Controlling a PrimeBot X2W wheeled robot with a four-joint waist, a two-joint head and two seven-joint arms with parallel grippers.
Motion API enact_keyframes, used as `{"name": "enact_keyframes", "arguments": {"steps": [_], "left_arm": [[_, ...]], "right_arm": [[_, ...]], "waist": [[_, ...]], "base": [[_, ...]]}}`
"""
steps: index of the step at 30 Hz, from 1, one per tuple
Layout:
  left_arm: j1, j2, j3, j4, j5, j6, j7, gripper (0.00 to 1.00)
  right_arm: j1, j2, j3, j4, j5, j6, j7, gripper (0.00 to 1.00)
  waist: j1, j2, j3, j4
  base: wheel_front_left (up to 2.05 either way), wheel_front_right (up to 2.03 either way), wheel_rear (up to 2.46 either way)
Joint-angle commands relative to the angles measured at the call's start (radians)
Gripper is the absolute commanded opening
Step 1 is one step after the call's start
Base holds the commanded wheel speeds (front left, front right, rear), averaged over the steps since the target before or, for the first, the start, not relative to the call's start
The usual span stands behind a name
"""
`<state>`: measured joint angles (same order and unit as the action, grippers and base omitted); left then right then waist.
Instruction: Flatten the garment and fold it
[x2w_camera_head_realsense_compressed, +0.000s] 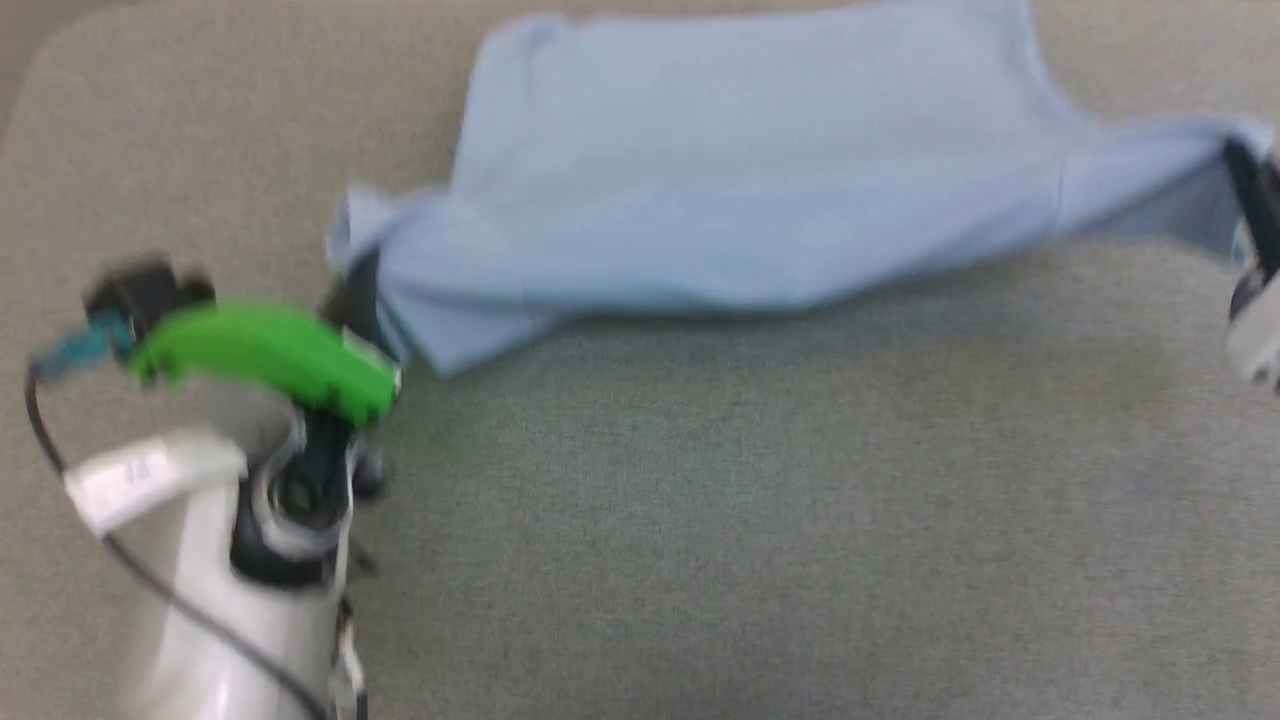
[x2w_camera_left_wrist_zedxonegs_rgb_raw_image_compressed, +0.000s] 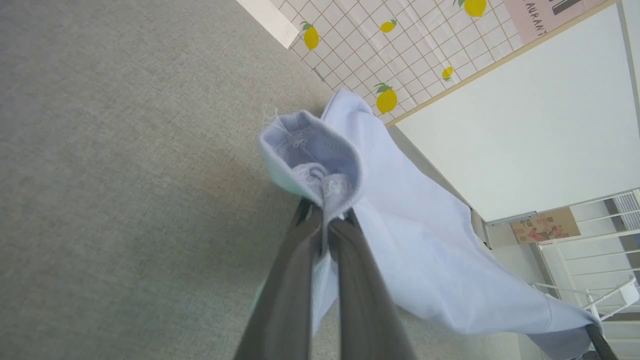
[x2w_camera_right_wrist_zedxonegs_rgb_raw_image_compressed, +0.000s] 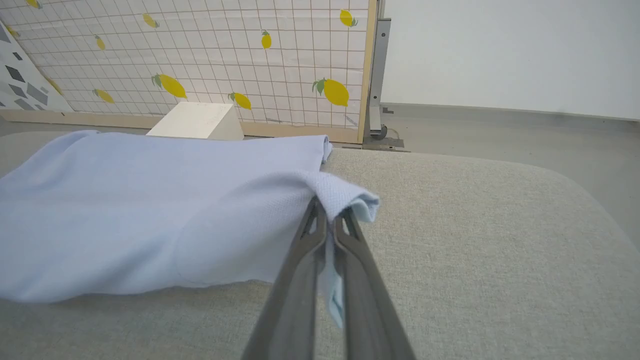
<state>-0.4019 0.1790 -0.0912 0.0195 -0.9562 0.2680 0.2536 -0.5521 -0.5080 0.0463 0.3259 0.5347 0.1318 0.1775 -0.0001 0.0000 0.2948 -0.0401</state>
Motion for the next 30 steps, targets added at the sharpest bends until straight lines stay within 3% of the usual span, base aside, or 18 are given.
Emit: {"name": "enact_keyframes", "arguments": {"steps": [1,12,20,25,30], "left_arm": [[0.058,-0.005,0.005,-0.023,-0.012,0.008,-0.004,0.0],[0.429,0.018,-0.014,-0.172,-0.023,0.013,0.017,0.0],[0.619,0.031,0.017,-0.243,-0.054,0.018,0.018,0.0],[0.707,0.035,0.026,-0.295,-0.065,0.016,0.016,0.0],[0.769,0.043,0.032,-0.349,-0.062,0.015,0.011,0.0]], "right_arm": [[0.048,0.021,-0.026,-0.023,-0.012,-0.001,0.009,0.0],[0.411,0.222,-0.281,-0.25,-0.063,-0.001,0.103,0.0],[0.64,0.389,-0.383,-0.428,-0.102,-0.001,0.188,0.0],[0.75,0.444,-0.432,-0.526,-0.101,-0.001,0.221,0.0],[0.823,0.456,-0.457,-0.592,-0.082,-0.001,0.242,0.0]], "waist": [[0.0001,0.0,-0.063,-0.012],[0.0001,0.0,-0.197,-0.012],[0.0001,0.0,-0.287,-0.018],[0.0001,0.0,-0.311,-0.023],[0.0001,0.0,-0.313,-0.03]], "base": [[0.0,0.0,0.0],[0.0,0.0,0.0],[0.0,0.0,0.0],[0.0,0.0,0.0],[0.0,0.0,0.0]]}}
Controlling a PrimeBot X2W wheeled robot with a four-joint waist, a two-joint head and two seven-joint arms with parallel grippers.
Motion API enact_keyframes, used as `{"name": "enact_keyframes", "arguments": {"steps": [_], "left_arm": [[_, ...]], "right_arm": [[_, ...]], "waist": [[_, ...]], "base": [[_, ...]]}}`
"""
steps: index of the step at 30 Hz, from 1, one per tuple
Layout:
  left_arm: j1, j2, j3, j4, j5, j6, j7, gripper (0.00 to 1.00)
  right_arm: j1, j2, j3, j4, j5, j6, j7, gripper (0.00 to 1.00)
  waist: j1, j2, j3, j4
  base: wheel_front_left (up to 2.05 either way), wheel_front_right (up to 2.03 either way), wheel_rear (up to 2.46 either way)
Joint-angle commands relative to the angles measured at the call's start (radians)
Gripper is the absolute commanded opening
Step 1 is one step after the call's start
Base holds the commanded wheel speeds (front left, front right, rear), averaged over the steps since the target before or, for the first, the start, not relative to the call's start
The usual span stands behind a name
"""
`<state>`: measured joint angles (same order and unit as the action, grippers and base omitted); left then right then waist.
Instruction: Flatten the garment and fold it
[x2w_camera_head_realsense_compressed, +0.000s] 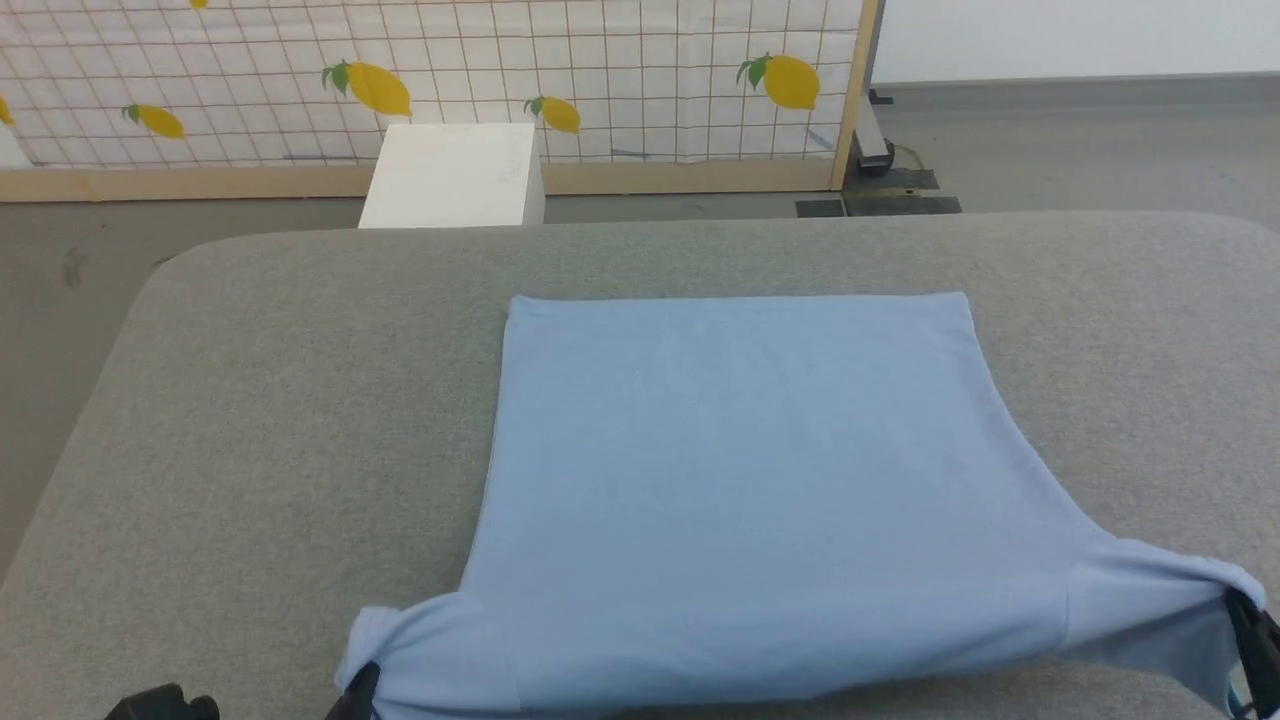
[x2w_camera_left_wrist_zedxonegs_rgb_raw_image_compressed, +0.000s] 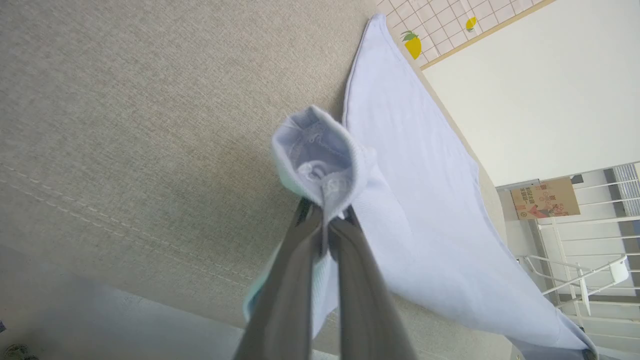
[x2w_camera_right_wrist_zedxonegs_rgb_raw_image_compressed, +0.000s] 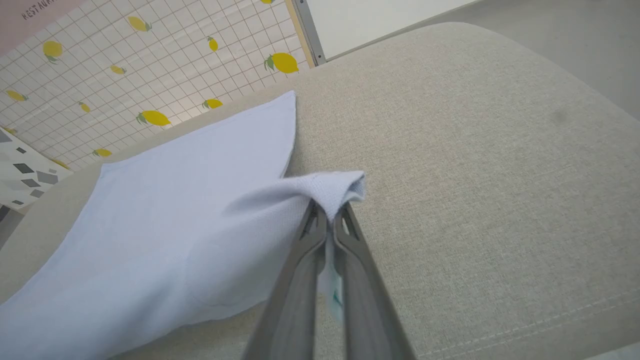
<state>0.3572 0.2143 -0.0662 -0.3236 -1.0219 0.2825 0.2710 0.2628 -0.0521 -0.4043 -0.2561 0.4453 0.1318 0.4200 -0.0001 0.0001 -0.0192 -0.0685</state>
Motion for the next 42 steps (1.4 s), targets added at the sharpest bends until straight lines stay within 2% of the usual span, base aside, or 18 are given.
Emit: {"name": "enact_keyframes", "arguments": {"steps": [1,8,11,21,29,30,32,33,34,38,42], "left_arm": [[0.016,0.008,0.008,-0.015,0.006,0.002,-0.009,0.0],[-0.016,0.001,-0.022,-0.051,0.045,-0.007,-0.037,0.0],[-0.091,-0.011,-0.06,-0.034,0.082,-0.015,-0.053,0.0],[-0.226,-0.023,-0.129,0.014,0.134,-0.027,-0.046,0.0],[-0.243,-0.026,-0.152,0.01,0.15,-0.021,-0.041,0.0],[-0.241,-0.026,-0.153,0.009,0.15,-0.02,-0.04,0.0],[-0.234,-0.026,-0.152,0.006,0.149,-0.018,-0.042,0.0],[-0.23,-0.027,-0.151,0.003,0.149,-0.017,-0.044,0.0],[-0.226,-0.027,-0.15,0.001,0.149,-0.016,-0.046,0.0],[-0.21,-0.033,-0.151,-0.015,0.147,-0.017,-0.056,0.0],[-0.198,-0.036,-0.15,-0.038,0.153,-0.018,-0.074,0.0]], "right_arm": [[0.016,0.001,-0.011,-0.017,0.016,-0.001,0.001,0.0],[0.015,0.002,-0.006,-0.024,0.028,-0.001,0.005,0.0],[-0.044,-0.005,0.039,0.021,-0.037,-0.001,0.022,0.0],[-0.184,-0.088,0.113,0.331,-0.118,-0.001,-0.001,0.0],[-0.251,-0.101,0.132,0.543,-0.136,-0.001,-0.051,0.0],[-0.254,-0.103,0.135,0.556,-0.135,-0.001,-0.057,0.08],[-0.258,-0.106,0.135,0.568,-0.124,-0.001,-0.067,0.45],[-0.256,-0.112,0.136,0.562,-0.116,-0.001,-0.067,0.82],[-0.252,-0.119,0.137,0.551,-0.107,-0.001,-0.064,1.0],[-0.204,-0.162,0.127,0.424,-0.033,-0.001,0.008,1.0],[-0.129,-0.227,0.071,0.192,0.029,-0.001,0.116,1.0]], "waist": [[0.0001,-0.0001,0.004,-0.002],[0.0001,-0.0001,0.058,0.003],[0.0001,-0.0001,0.117,0.01],[0.0001,-0.0001,0.177,0.052],[0.0001,-0.0001,0.176,0.062],[0.0001,-0.0001,0.175,0.061],[0.0001,-0.0001,0.171,0.058],[0.0001,-0.0001,0.17,0.057],[0.0001,-0.0001,0.17,0.056],[0.0001,-0.0001,0.175,0.056],[0.0001,-0.0001,0.188,0.056]], "base": [[0.0,0.0,0.0],[0.0,0.0,0.0],[0.0,0.0,0.0],[0.0,0.0,0.0],[0.0,0.0,0.0],[0.0,0.0,0.0],[0.0,0.0,0.0],[0.0,0.0,0.0],[0.0,0.0,0.0],[0.0,0.0,0.0],[0.0,0.0,0.0]]}}
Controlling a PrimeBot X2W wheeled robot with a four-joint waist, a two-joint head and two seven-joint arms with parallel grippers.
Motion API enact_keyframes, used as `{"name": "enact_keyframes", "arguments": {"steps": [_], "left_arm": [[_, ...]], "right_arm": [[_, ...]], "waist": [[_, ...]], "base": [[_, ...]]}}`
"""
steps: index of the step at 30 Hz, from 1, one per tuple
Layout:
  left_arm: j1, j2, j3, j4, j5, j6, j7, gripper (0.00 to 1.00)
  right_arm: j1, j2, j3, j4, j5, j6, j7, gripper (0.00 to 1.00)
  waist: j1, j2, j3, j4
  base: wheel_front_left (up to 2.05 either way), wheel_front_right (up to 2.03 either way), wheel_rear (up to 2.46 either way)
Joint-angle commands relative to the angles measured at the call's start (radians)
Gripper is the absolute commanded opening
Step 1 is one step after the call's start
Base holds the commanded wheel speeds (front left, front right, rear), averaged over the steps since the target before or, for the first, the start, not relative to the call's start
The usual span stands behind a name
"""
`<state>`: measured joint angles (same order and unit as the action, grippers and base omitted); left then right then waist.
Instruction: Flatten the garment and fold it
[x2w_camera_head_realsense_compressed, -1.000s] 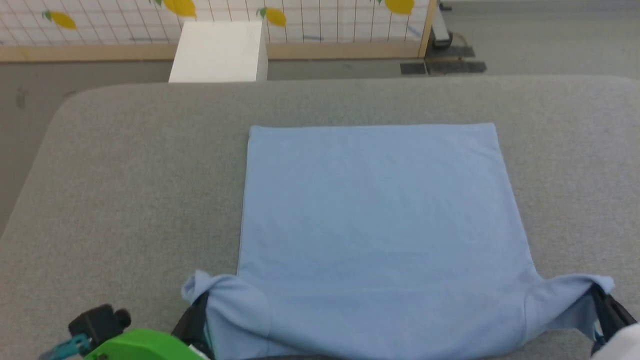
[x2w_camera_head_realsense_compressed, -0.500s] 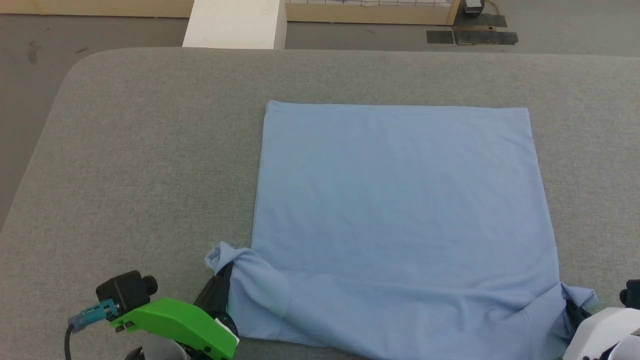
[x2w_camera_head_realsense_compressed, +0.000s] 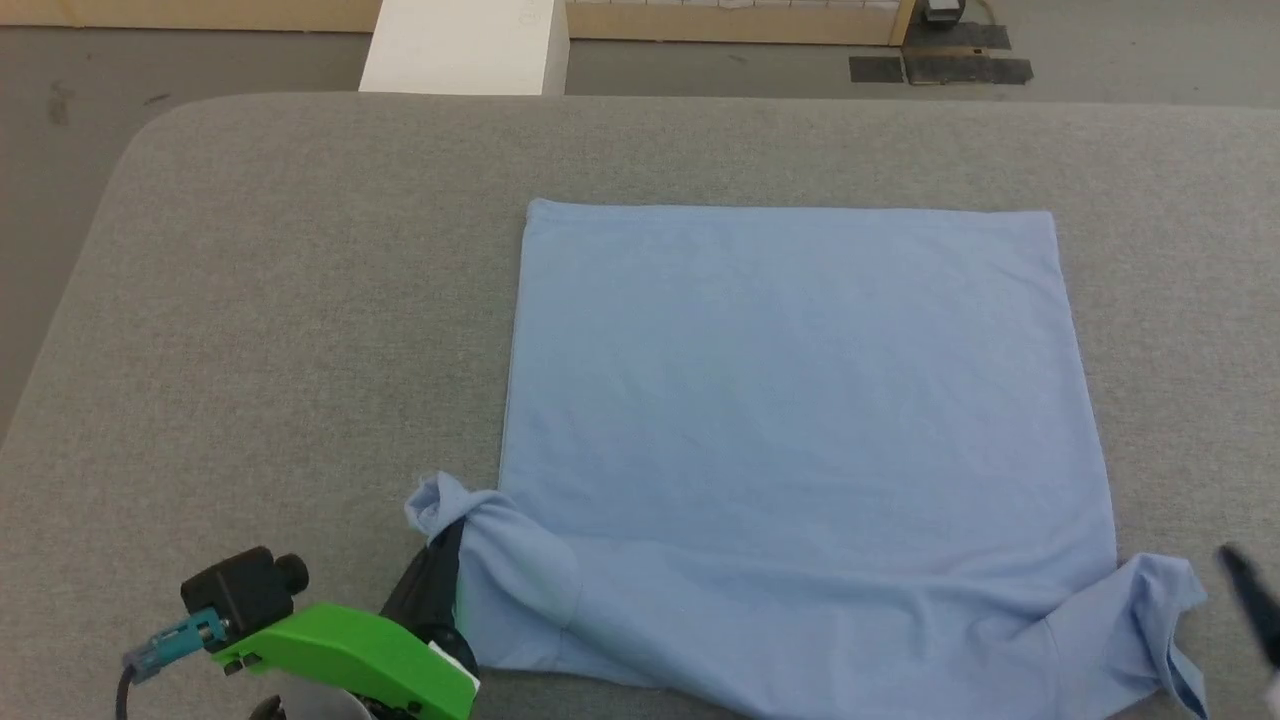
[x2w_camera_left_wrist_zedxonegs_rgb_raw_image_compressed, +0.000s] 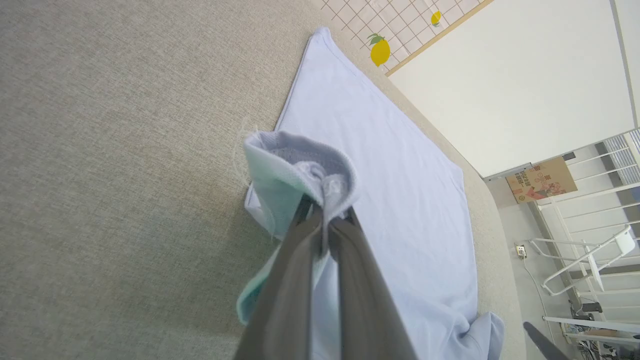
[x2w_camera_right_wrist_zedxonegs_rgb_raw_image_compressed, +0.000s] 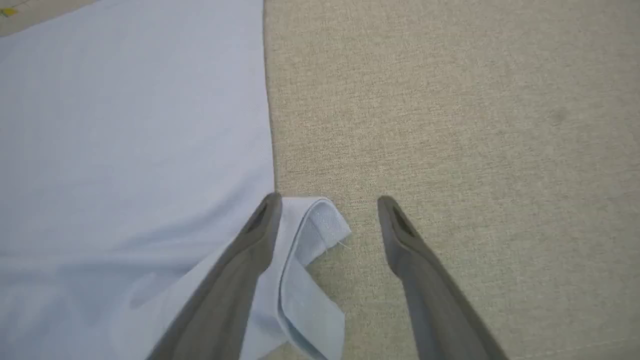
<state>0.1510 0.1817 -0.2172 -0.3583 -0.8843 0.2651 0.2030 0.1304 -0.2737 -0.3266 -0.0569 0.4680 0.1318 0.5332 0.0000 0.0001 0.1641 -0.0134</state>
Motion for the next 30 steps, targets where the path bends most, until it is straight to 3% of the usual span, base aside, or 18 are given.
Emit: {"name": "enact_keyframes", "arguments": {"steps": [1,5,9,15,20,30], "left_arm": [[0.01,-0.003,0.0,-0.01,0.02,-0.001,-0.011,0.0],[0.003,-0.005,-0.011,-0.031,0.037,-0.002,-0.022,0.0],[-0.022,-0.011,-0.033,-0.043,0.053,-0.005,-0.024,0.0],[-0.069,-0.027,-0.069,-0.048,0.079,-0.005,-0.025,0.0],[-0.115,-0.04,-0.1,-0.049,0.102,-0.009,-0.026,0.0],[-0.18,-0.066,-0.148,-0.022,0.123,-0.022,-0.033,0.0]], "right_arm": [[0.011,-0.014,-0.039,-0.074,0.02,-0.001,0.021,1.0],[-0.034,-0.024,-0.128,-0.236,0.03,-0.001,0.069,1.0],[-0.167,-0.033,-0.152,-0.24,-0.017,-0.001,0.099,1.0],[-0.443,-0.056,-0.079,-0.099,-0.117,-0.001,0.12,1.0],[-0.649,-0.121,-0.008,0.061,-0.169,-0.001,0.184,1.0],[-0.841,-0.178,0.023,0.312,-0.233,-0.001,0.311,1.0]], "waist": [[0.0,-0.0001,0.01,0.003],[0.0,-0.0001,0.037,0.016],[0.0,-0.0001,0.082,0.04],[0.0,-0.0001,0.177,0.077],[0.0,-0.0001,0.261,0.114],[0.0,-0.0001,0.354,0.185]], "base": [[0.0,0.0,0.0],[0.0,0.0,0.0],[0.0,0.0,0.0],[0.0,0.0,0.0],[0.0,0.0,0.0],[0.0,0.0,0.0]]}}
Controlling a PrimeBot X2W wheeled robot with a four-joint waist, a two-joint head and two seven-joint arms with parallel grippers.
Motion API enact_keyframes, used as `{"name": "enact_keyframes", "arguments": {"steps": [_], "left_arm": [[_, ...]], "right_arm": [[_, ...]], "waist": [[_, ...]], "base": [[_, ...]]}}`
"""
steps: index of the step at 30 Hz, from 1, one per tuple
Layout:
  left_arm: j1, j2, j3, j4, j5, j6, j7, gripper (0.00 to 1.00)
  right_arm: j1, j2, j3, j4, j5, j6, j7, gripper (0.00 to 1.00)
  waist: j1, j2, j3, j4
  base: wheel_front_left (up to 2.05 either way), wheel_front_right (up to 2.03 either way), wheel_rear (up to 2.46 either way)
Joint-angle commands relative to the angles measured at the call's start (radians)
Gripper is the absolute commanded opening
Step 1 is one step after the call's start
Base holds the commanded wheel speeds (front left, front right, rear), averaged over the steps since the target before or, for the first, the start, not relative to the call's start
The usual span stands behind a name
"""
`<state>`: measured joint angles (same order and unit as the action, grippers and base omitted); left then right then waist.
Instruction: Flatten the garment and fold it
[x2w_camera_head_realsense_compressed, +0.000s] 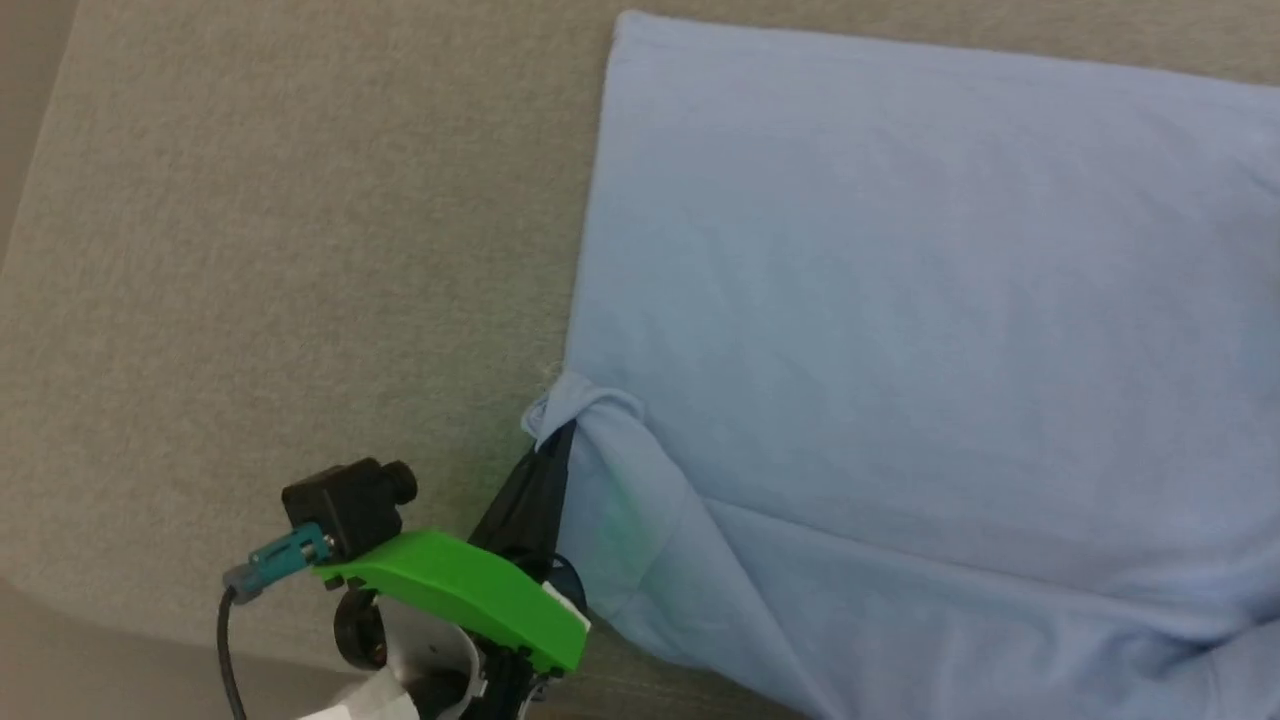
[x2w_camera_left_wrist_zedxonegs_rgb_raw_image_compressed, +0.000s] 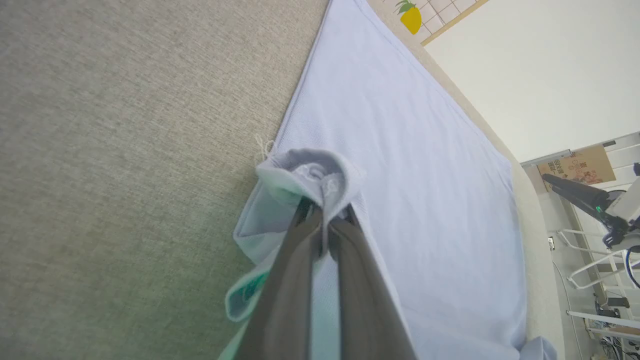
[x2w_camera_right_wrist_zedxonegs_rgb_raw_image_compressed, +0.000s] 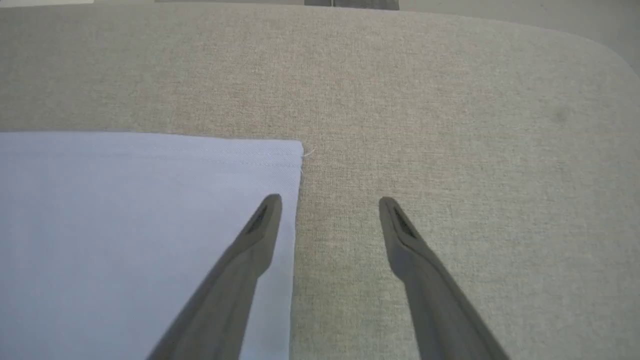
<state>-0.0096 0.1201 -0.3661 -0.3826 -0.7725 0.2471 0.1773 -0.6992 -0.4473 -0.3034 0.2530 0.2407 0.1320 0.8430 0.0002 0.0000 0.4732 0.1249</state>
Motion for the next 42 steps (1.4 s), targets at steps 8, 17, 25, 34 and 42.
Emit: {"name": "enact_keyframes", "arguments": {"steps": [8,17,25,34,42], "left_arm": [[-0.036,-0.016,-0.02,0.012,0.015,-0.008,-0.018,0.0],[-0.044,-0.014,-0.012,0.025,0.011,-0.006,-0.023,0.0],[-0.036,0.003,0.018,0.042,0.0,-0.001,-0.026,0.0],[0.043,0.035,0.064,0.078,-0.032,0.013,-0.021,0.0],[0.14,0.06,0.092,0.069,-0.068,0.026,-0.008,0.0]], "right_arm": [[-0.055,-0.039,0.003,0.078,-0.022,-0.001,0.004,1.0],[-0.089,-0.037,0.021,0.132,-0.024,-0.001,0.003,0.0],[-0.095,-0.018,0.034,0.132,0.006,-0.001,-0.108,0.0],[0.092,-0.01,-0.004,0.044,0.113,-0.001,-0.223,0.0],[0.385,0.029,-0.165,-0.19,0.205,-0.001,-0.176,0.0]], "waist": [[-0.0002,0.0,0.094,0.083],[-0.0002,0.0,0.087,0.067],[-0.0002,0.0,-0.013,-0.002],[-0.0002,0.0,-0.221,-0.116],[-0.0002,0.0,-0.352,-0.202]], "base": [[0.0,0.0,0.0],[0.0,0.0,0.0],[0.0,0.0,0.0],[0.0,0.0,0.0],[0.0,0.0,0.0]]}}
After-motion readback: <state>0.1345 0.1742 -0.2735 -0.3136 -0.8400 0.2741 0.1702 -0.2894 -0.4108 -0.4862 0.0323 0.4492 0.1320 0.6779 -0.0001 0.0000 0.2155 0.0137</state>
